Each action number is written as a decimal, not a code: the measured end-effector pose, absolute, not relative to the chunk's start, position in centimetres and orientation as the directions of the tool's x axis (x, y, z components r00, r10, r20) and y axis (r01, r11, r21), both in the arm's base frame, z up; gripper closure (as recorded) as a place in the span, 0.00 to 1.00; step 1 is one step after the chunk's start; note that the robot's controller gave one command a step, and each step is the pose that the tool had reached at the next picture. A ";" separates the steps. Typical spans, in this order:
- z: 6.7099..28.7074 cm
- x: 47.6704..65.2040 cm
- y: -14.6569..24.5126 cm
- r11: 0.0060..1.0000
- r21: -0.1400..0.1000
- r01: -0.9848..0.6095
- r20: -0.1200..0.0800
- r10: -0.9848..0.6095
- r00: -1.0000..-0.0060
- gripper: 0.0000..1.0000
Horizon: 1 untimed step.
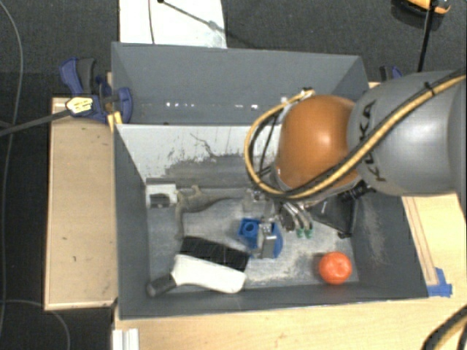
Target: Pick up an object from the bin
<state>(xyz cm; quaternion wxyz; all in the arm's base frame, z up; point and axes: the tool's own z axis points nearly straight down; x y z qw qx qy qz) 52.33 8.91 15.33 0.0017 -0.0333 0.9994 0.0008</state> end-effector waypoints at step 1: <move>12.6 52.7 7.9 0.973 0.001 -0.229 -0.001 -0.229 -0.973 0.00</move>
Offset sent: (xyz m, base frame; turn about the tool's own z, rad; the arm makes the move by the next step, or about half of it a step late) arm -0.0064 -0.0002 -0.0498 0.0333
